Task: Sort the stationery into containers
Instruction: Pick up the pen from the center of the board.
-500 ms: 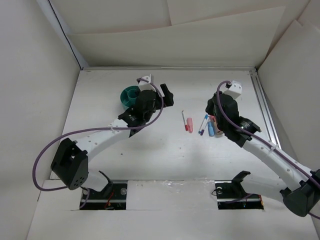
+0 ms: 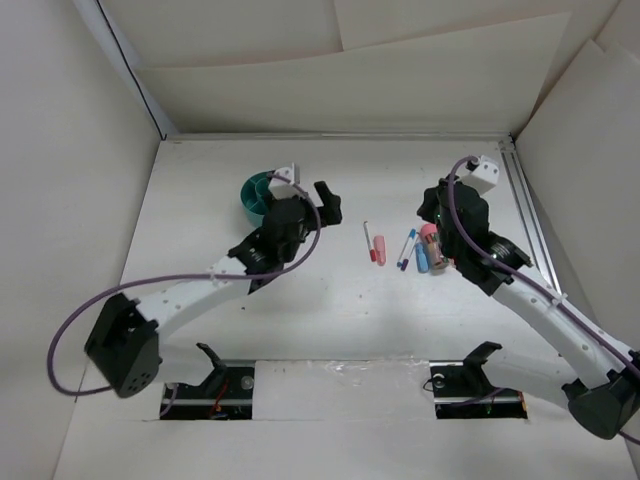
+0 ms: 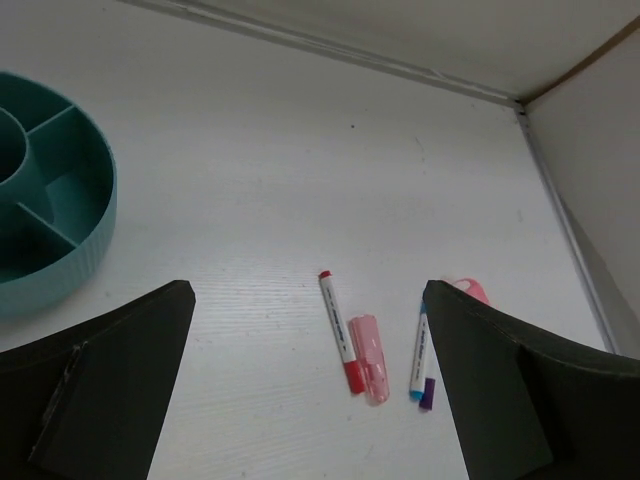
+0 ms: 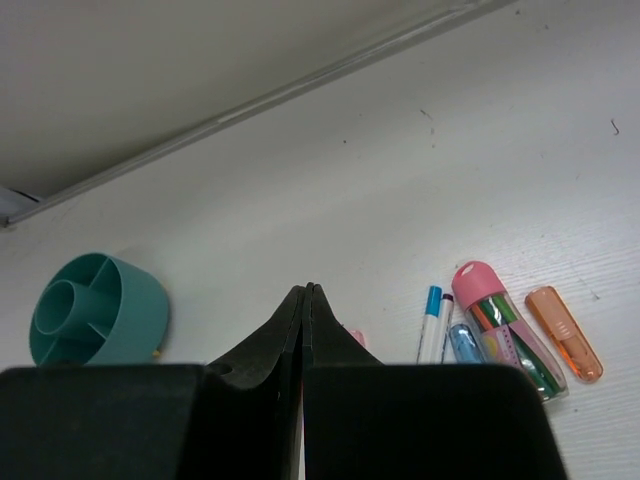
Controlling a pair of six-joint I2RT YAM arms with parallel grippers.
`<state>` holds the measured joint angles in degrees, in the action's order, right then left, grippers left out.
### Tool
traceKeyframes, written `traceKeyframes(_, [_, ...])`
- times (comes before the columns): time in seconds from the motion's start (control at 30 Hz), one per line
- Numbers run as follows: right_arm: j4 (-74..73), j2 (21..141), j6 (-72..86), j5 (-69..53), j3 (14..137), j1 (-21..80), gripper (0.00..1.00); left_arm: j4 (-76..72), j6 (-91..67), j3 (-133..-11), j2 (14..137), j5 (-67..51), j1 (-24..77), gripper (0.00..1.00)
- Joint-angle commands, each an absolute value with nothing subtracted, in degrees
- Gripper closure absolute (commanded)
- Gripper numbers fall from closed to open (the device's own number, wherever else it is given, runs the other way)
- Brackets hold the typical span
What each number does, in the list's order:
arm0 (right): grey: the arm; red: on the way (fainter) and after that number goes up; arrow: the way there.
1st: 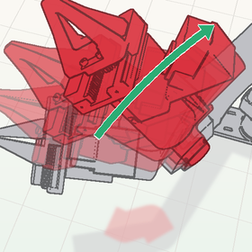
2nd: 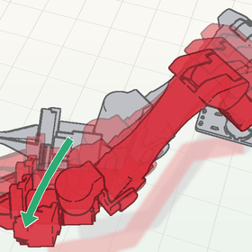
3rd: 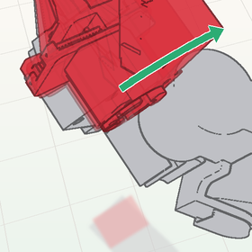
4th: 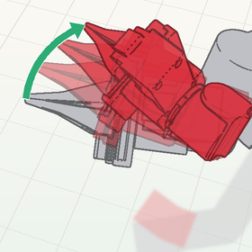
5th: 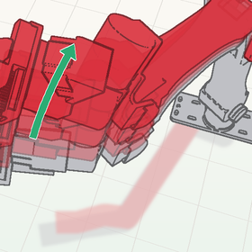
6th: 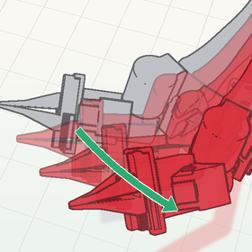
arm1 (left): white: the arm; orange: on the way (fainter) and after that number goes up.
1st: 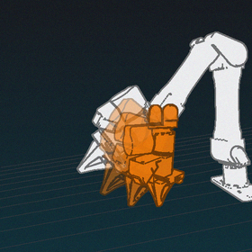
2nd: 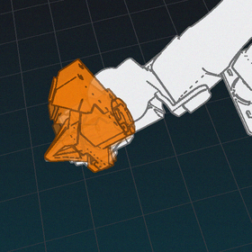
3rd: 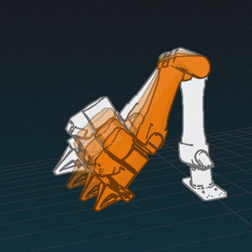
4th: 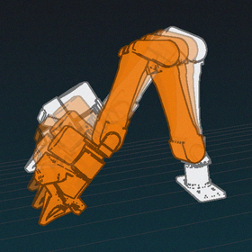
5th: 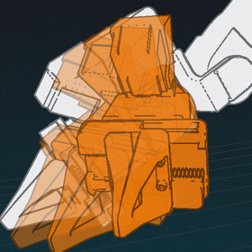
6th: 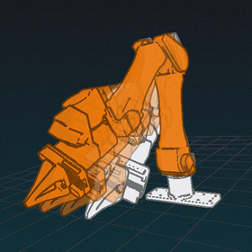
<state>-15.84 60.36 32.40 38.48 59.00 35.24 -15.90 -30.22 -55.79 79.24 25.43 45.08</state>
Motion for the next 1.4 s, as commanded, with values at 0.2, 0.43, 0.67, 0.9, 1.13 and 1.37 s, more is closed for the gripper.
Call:
traceKeyframes(0.2, [-10.55,54.49,31.55,40.08,56.07,35.42,1.0,-25.25,-27.51,-58.31,73.02,14.61,44.38,0.0])
traceKeyframes(0.43, [-11.87,55.02,32.17,42.45,55.55,34.37,1.0,-21.54,-27.6,-65.81,84.19,14.34,46.85,0.61])
traceKeyframes(0.67, [-13.27,55.02,36.03,41.31,53.62,32.61,1.0,-10.47,-28.65,-73.99,95.79,18.34,47.99,0.93])
traceKeyframes(0.9, [-11.69,56.16,37.35,40.69,50.19,30.94,0.94,0.51,-29.18,-85.14,108.79,23.02,49.13,0.69])
traceKeyframes(1.13, [-11.69,54.5,38.5,39.64,48.17,29.89,0.79,13.35,-29.88,-100.79,122.69,29.61,50.19,0.65])
traceKeyframes(1.37, [-11.16,50.28,38.5,39.02,46.49,28.13,0.68,17.23,-31.99,-106.25,128.14,34.01,50.19,0.75])
